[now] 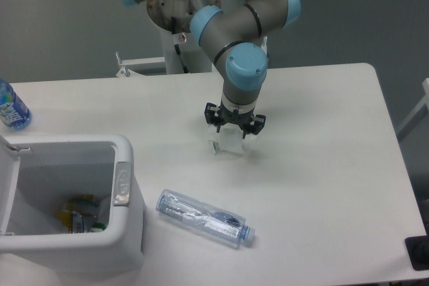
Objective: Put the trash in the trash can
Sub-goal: 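Close the gripper on the crumpled white tissue, then lift the tissue and carry it over the trash bin, release it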
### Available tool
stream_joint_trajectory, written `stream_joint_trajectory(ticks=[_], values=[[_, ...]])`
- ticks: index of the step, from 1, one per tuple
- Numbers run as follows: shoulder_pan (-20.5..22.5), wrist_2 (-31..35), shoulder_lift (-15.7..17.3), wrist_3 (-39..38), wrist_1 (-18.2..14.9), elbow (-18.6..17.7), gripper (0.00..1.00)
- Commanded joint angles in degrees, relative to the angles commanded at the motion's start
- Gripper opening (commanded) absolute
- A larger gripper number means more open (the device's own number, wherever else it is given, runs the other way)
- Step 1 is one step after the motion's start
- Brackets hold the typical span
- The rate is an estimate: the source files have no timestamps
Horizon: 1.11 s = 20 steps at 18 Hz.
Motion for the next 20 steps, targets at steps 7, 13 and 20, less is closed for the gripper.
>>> stream_joint_trajectory(ticks=[7,13,20], values=[[0.8,-0.5,0.7,0.5,-1.2,4.3,0.0],[4.9,-17.1,5.7,-3.6,-5.2,13.3,0.0],[6.2,-35.1,6.0,-31.6,-4.0,29.2,0.0]])
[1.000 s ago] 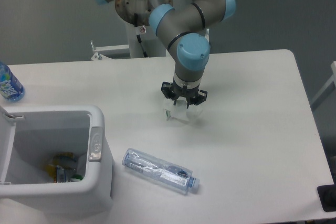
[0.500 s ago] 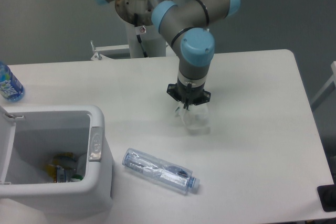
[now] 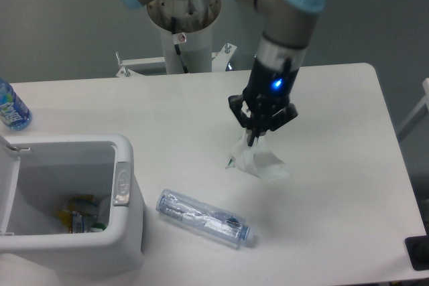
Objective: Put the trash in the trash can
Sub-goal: 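Lift the tissue and carry it over the trash bin, release it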
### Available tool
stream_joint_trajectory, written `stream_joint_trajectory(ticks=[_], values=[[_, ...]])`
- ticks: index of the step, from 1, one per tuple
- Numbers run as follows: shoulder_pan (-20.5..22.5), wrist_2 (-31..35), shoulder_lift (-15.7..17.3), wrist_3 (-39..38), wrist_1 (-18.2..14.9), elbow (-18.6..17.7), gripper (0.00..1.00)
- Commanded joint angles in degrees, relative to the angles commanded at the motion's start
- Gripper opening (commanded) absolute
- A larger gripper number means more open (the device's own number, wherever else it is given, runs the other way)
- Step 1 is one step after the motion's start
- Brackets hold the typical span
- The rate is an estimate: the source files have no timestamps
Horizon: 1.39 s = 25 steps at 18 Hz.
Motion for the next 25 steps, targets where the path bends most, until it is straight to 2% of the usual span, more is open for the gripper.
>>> stream_joint_trajectory(ticks=[2,4,10,14,16,17,18,19,20,21,22,25], values=[[-2.2,-1.0,-0.4,-5.7,0.6,3.3,0.0],[-5.4,-1.0,-0.4,-10.2,2.7,5.5,0.0],[-17.8,-0.7,-1.1,-11.2,3.6,4.4,0.0],[-22.4,-0.5,-2.2,-11.1,3.7,3.3,0.0],[-23.4,-0.5,-3.1,-11.2,3.7,3.3,0.04],[-23.5,-0.5,-3.3,-11.1,3.7,3.3,0.13],[-23.7,-0.5,-3.8,-10.8,3.8,3.4,0.39],[-23.7,-0.5,-4.0,-10.3,4.2,3.4,0.53],[-23.7,-0.5,-4.0,-10.4,5.3,3.4,0.61],[-23.7,-0.4,-4.1,-10.3,6.3,3.4,0.79],[-23.7,-0.4,-4.2,-10.4,7.0,3.5,0.87],[-23.7,0.3,-4.2,-10.3,7.4,3.7,0.91]])
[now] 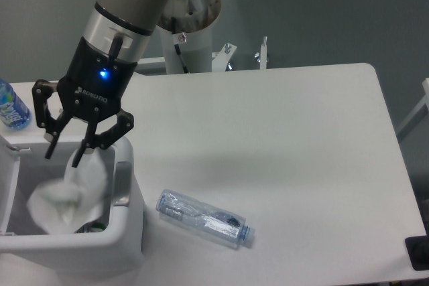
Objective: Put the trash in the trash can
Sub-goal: 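Lift the tissue and carry it over the trash bin, release it, then move the gripper down to the cap end of the clear bottle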
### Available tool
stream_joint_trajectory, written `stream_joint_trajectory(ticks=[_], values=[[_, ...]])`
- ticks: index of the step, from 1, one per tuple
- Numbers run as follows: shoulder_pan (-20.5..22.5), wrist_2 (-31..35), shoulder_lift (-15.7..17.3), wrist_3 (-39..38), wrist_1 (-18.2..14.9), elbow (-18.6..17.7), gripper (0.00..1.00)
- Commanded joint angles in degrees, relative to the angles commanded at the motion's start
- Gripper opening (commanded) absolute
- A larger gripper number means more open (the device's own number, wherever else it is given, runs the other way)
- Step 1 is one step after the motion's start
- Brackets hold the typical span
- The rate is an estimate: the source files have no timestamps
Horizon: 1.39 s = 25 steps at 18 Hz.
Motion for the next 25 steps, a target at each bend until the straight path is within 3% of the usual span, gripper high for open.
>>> stream_joint_trajectory(ticks=[4,10,14,18,25], values=[[1.0,2.9,-0.1,-1.0,-0.3,-0.4,1.0],[10.2,12.5,-2.0,-12.7,-0.3,-3.2,1.0],[10.5,25.6,-7.4,-19.0,-0.4,-3.7,1.0],[10.8,26.9,-13.4,-20.5,-0.3,-3.8,1.0],[11.3,29.4,-20.2,-21.5,-0.1,-5.5,1.0]])
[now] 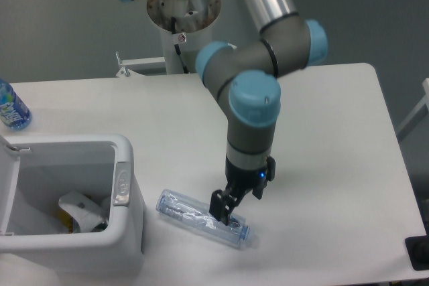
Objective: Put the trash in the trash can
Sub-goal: 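Move the gripper down to the cap end of the clear bottle, then grasp the bottle near its white cap and lift it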
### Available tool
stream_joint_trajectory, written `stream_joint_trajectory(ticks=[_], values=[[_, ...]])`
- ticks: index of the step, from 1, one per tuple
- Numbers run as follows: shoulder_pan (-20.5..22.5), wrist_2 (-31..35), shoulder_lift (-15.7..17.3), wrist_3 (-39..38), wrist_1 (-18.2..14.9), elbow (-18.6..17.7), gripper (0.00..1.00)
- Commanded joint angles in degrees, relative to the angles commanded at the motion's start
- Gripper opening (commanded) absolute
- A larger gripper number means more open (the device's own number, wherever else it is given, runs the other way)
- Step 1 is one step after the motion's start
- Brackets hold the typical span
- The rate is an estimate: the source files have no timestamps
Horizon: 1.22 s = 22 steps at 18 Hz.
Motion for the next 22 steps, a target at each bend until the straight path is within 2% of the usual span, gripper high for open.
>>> stream_joint_trajectory(ticks=[2,4,8,16,17,20,22], values=[[-0.1,-0.1,-1.5,-0.4,0.0,0.4,1.0],[-0.2,-0.4,-5.1,-2.2,-0.2,2.8,1.0],[-0.3,-0.4,-6.9,-3.1,-0.2,4.0,1.0],[-1.0,-0.2,-8.0,-3.2,-0.3,3.7,1.0],[-1.1,-0.1,-8.0,-3.2,-0.3,3.7,0.97],[-1.1,-0.3,-8.0,-3.2,-0.3,3.7,0.77],[-1.1,-0.4,-7.9,-3.1,-0.3,3.7,0.7]])
